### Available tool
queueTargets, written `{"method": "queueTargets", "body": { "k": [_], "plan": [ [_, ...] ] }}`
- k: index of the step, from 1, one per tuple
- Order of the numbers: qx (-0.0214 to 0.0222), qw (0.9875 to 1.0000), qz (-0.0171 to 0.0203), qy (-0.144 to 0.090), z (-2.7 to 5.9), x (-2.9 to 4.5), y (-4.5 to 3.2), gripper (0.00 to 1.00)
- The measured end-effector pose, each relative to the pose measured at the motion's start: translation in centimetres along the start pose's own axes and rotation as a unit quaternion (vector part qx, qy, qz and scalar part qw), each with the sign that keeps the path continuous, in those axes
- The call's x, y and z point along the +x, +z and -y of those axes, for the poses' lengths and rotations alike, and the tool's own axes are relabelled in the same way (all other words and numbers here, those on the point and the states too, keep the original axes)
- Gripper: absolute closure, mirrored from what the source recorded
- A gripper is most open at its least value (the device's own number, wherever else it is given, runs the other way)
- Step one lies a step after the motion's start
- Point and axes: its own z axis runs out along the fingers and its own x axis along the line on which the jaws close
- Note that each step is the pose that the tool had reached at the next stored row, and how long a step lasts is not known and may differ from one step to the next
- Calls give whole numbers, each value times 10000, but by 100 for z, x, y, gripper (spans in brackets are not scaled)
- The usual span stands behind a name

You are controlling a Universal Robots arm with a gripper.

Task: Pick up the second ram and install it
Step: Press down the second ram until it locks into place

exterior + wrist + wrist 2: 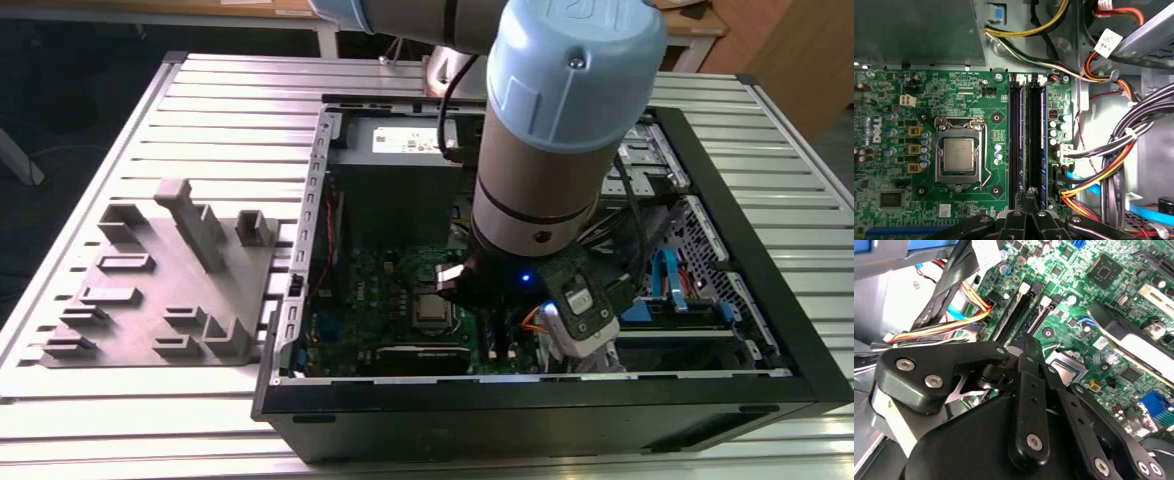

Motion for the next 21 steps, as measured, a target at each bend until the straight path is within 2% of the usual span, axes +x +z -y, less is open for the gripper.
{"method": "queueTargets", "body": {
  "k": [6,21],
  "plan": [
    [-11,10000,0,1,-14,0,1,93],
    [-17,10000,0,1,-330,11,35,93]
  ]
}}
